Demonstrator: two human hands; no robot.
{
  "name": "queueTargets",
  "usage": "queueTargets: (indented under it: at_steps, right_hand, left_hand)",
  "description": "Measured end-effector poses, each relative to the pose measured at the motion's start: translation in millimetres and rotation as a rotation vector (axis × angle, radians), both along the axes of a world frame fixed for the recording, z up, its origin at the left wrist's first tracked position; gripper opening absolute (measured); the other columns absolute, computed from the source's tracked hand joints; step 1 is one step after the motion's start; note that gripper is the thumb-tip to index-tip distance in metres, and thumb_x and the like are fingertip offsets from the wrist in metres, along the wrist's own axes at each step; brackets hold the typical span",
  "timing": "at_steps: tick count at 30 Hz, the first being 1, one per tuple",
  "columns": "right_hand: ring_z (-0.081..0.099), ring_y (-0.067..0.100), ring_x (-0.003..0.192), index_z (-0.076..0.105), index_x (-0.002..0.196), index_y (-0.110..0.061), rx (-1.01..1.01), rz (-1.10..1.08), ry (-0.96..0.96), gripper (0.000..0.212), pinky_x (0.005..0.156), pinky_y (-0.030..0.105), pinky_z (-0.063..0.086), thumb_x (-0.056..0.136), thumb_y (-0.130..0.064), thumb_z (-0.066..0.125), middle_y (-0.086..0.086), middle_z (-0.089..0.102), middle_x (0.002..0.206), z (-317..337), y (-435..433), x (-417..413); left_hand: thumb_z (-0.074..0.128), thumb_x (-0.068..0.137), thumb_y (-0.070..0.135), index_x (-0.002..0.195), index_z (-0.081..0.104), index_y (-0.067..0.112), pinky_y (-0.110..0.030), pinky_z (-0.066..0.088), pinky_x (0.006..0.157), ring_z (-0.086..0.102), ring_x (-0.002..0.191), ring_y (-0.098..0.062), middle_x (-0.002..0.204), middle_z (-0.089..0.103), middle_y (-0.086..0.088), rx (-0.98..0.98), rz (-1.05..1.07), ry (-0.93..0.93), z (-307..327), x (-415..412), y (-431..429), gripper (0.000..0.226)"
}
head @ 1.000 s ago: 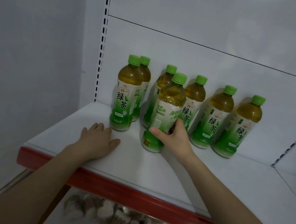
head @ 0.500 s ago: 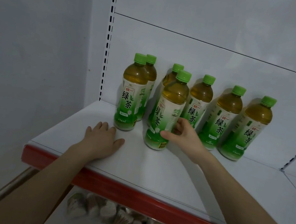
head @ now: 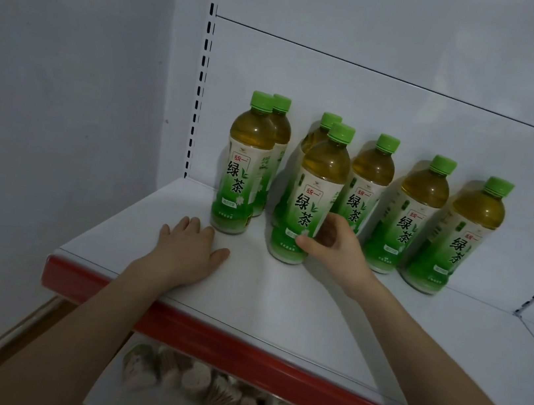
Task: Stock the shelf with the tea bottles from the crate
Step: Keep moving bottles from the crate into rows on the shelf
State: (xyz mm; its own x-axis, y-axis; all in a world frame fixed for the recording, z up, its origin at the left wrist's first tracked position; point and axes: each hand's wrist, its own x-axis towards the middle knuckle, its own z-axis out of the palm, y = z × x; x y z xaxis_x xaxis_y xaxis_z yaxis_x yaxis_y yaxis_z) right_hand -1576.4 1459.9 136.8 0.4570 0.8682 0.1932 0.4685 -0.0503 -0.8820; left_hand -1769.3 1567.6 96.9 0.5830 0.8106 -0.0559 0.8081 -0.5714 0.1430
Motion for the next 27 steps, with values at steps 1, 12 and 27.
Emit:
queueTargets:
  at_steps: [1, 12, 27]
  right_hand:
    - [0.051, 0.016, 0.117, 0.040, 0.129, -0.007, 0.001, 0.025, 0.015, 0.055, 0.098, 0.028, 0.042, 0.080, -0.006, 0.066, 0.001, 0.053, 0.125, -0.3, 0.5, 0.9]
    - [0.053, 0.013, 0.114, 0.041, 0.132, -0.011, 0.063, -0.022, -0.043, 0.055, 0.091, 0.021, 0.042, 0.083, -0.012, 0.065, 0.004, 0.054, 0.130, -7.9, 13.4, -9.1]
    - [0.048, 0.006, 0.106, 0.031, 0.137, -0.013, 0.073, -0.080, -0.053, 0.076, 0.085, 0.015, 0.042, 0.075, -0.014, 0.073, 0.000, 0.053, 0.129, -15.0, 15.4, -19.9]
  left_hand:
    - [0.023, 0.095, 0.050, 0.138, 0.030, 0.009, -0.050, 0.018, 0.111, 0.017, 0.139, -0.032, 0.148, 0.024, -0.016, -0.001, 0.000, 0.000, 0.1, 0.1, 0.2, 0.060]
    - [0.023, 0.095, 0.050, 0.139, 0.029, 0.009, -0.049, 0.019, 0.111, 0.019, 0.139, -0.031, 0.149, 0.024, -0.016, 0.004, 0.000, 0.018, 0.2, 0.7, 0.5, 0.060]
    - [0.023, 0.095, 0.050, 0.137, 0.031, 0.009, -0.049, 0.019, 0.111, 0.018, 0.139, -0.031, 0.147, 0.025, -0.015, 0.005, -0.003, 0.010, 1.6, -0.2, -1.9, 0.058]
